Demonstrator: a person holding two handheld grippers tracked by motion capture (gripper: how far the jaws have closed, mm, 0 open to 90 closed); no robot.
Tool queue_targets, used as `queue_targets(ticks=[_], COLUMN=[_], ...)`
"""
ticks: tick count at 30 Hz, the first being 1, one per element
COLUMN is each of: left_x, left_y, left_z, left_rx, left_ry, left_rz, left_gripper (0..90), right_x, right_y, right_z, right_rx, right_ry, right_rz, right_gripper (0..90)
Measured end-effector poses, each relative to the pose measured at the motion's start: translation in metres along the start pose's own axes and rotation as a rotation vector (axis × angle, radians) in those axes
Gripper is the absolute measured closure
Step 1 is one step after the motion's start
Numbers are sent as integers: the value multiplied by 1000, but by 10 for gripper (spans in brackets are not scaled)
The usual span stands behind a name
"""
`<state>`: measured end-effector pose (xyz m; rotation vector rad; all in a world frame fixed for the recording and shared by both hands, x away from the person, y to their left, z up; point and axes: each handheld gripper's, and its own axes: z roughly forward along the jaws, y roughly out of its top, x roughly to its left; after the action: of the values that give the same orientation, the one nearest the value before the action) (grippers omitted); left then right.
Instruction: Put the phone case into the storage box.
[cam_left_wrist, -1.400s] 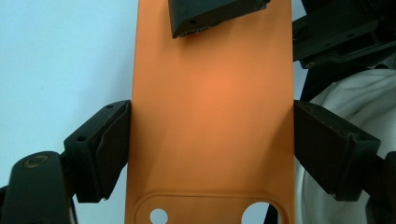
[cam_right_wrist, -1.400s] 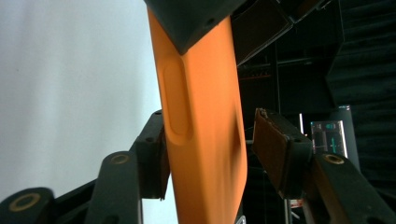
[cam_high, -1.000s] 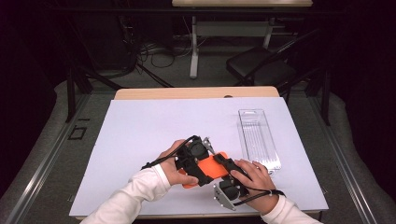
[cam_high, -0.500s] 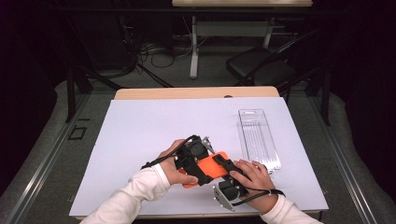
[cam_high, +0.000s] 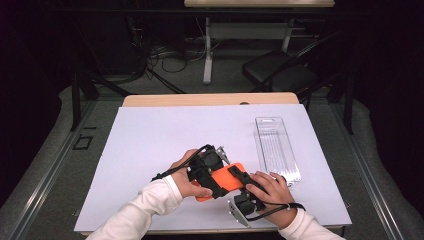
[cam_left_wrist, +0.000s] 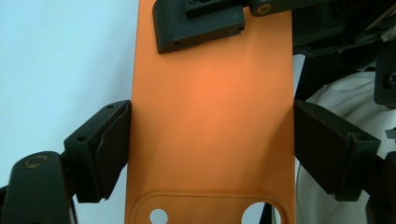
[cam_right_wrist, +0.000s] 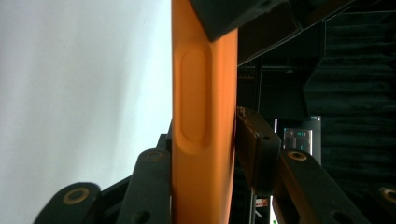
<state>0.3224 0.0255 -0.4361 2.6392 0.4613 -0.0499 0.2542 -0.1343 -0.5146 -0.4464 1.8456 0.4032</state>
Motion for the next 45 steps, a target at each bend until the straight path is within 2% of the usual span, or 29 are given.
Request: queue_targets(ticks=[2,3,5,35,37,45], left_x=[0,0,1,8,8,9], left_y=[0,0,-1,-5,-5,-6], left_z=[0,0,0,1,1,1], left_rx=[-2,-3,-4,-14,-15,-16], left_ry=[-2,-3,-9,-52,-51,-64], left_rz=[-2,-2,-5,-56,-59,-74], left_gripper=[158,159,158,158,158,157], right_x=[0,0,1,5,4,5], right_y=[-1,0,1,2,2,1], right_z=[2,0,-1,3,3,3], right_rx=[-24,5,7,1,5,1], right_ry=[-6,-4,-11,-51,-51,-65], right_rz=[-2,-10,-17,-37,-56,-66], right_gripper=[688,694,702,785,790,818])
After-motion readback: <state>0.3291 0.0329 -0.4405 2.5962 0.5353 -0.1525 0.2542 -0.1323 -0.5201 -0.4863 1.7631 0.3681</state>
